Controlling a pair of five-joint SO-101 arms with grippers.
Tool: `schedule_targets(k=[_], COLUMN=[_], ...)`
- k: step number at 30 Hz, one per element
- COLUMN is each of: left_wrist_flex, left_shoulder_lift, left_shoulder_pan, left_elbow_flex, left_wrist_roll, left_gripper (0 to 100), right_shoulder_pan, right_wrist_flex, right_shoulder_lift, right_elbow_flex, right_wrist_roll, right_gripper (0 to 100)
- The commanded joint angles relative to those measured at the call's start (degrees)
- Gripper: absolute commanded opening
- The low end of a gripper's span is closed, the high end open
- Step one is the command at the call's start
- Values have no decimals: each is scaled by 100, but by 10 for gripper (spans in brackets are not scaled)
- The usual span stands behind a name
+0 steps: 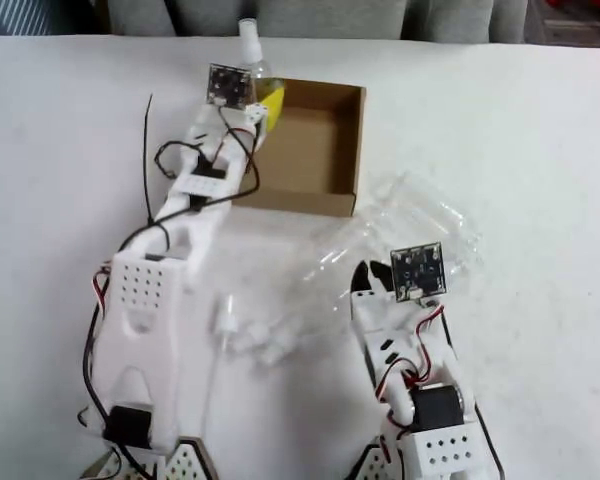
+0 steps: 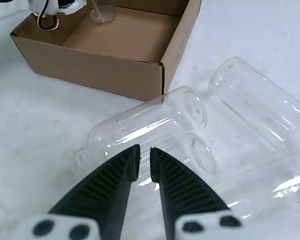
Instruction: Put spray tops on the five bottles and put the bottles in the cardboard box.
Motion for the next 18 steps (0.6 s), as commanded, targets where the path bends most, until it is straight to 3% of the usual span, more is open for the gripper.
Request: schedule_targets(k=[1,5,18], left_wrist_flex=[-141,-62,273], left_shoulder_lift=[-435,-673,-1763], left_shoulder_pan=[-4,31,4], left_elbow_flex=[62,440,1345], left_wrist_roll=[-35,237,255], left_gripper=[321,441,438], right_shoulder_pan=[57,57,57], right_wrist_flex=[-22,-22,-22], right_shoulder_lift=[-57,-57,-57], right_elbow_flex=[132,132,132], right_wrist_roll=[70,70,70], right_gripper=[17,17,17])
